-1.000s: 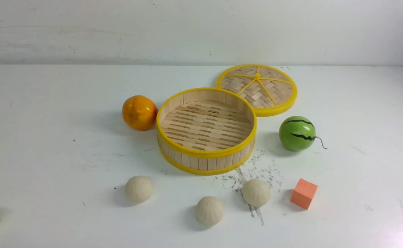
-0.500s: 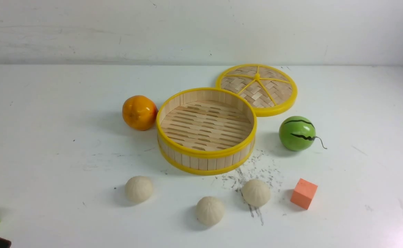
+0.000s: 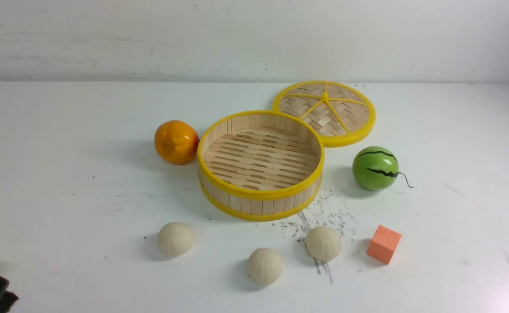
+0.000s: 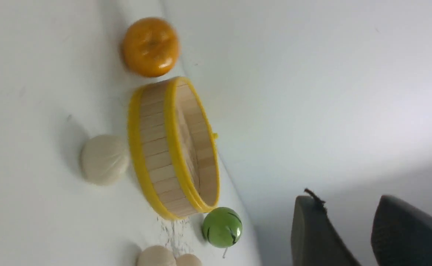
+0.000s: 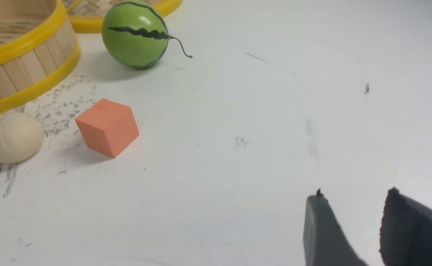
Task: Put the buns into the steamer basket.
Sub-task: Use the left arm to grab a steamed stuffed bun
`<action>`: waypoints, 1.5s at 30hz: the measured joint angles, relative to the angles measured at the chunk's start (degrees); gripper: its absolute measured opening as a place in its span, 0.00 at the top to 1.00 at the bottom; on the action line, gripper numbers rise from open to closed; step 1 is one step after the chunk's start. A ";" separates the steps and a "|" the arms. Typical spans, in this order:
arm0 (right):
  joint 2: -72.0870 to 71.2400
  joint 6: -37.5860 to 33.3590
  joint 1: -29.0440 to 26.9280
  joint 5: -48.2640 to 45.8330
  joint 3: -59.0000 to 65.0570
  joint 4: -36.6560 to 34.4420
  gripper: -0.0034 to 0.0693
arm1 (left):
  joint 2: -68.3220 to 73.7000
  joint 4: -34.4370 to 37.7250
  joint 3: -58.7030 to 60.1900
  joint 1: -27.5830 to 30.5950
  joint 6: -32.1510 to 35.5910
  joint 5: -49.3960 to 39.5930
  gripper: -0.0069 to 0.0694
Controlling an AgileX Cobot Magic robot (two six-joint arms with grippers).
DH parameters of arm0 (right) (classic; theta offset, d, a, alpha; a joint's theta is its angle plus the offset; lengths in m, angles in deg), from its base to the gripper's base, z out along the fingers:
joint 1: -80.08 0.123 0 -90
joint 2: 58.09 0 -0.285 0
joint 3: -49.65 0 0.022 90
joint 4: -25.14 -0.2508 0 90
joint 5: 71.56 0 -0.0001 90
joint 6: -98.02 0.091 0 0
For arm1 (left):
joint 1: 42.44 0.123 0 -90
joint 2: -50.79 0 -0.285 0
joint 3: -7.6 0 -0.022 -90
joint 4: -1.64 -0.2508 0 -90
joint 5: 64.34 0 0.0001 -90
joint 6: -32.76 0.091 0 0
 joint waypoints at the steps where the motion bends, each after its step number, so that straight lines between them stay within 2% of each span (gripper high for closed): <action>1: 0.00 0.00 0.00 0.00 0.00 0.00 0.62 | 1.73 -2.69 -3.14 0.00 2.02 -1.91 0.63; 2: 0.00 0.00 0.00 0.00 0.00 0.00 0.62 | 2.20 -3.31 -3.78 0.00 2.31 -1.91 0.63; 8: 0.00 0.00 0.00 0.00 0.00 0.00 0.62 | 25.71 -30.92 -25.96 0.00 6.82 -26.06 0.92; 13: 0.00 0.00 0.00 0.00 0.00 0.00 0.62 | 42.90 -43.56 -39.59 -0.93 11.63 -43.14 0.93; 19: 0.00 0.00 0.00 0.00 0.00 0.00 0.62 | 59.57 -48.52 -47.89 -11.63 12.90 -45.95 0.93; 23: 0.00 0.00 0.00 0.00 0.00 0.00 0.62 | 68.72 -51.84 -51.79 -18.18 10.16 -44.51 0.92; 25: 0.00 0.00 0.00 0.00 0.00 0.00 0.62 | 72.90 -53.17 -53.77 -20.54 8.42 -42.69 0.90; 28: 0.00 0.00 0.00 0.00 0.00 0.00 0.62 | 79.09 -54.41 -56.41 -23.38 7.24 -38.54 0.77; 35: 0.00 0.00 0.00 0.00 0.00 0.00 0.62 | 91.22 -54.43 -60.02 -26.62 5.13 -29.95 0.28; 38: 0.00 0.00 0.00 0.00 0.00 0.00 0.62 | 96.74 -54.48 -61.64 -26.81 3.04 -27.78 0.15; 42: 0.00 0.00 0.00 0.00 0.00 0.00 0.62 | 101.56 -55.59 -62.69 -26.81 0.84 -25.93 0.13; 45: 0.00 0.00 0.00 0.00 0.00 0.00 0.62 | 104.99 -57.44 -62.95 -26.81 -0.99 -24.32 0.21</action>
